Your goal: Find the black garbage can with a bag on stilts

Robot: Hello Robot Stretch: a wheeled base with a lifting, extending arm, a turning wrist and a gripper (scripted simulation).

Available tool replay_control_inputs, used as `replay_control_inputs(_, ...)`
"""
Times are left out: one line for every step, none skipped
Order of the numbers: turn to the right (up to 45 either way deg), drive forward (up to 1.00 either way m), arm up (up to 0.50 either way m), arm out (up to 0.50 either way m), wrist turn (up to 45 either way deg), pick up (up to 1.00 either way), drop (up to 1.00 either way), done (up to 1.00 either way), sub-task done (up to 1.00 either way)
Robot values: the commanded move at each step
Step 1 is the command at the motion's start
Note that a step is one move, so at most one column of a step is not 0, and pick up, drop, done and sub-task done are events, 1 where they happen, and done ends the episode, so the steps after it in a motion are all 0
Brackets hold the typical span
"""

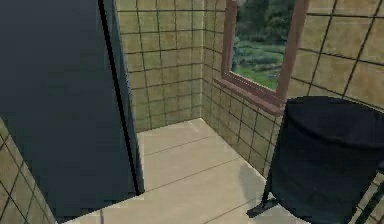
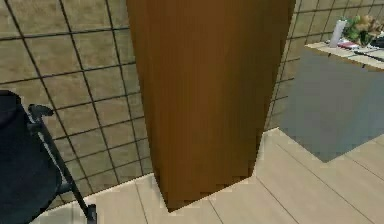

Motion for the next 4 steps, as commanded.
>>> replay_control_inputs(45.0, 0.0, 0.0, 0.0, 0.0, 0.0, 0.0, 0.0, 0.0)
replay_control_inputs(42.0, 0.0, 0.0, 0.0, 0.0, 0.0, 0.0, 0.0, 0.0)
replay_control_inputs(0.0, 0.1, 0.0, 0.0, 0.0, 0.0, 0.0, 0.0, 0.0)
replay_control_inputs(-45.0, 0.0, 0.0, 0.0, 0.0, 0.0, 0.0, 0.0, 0.0)
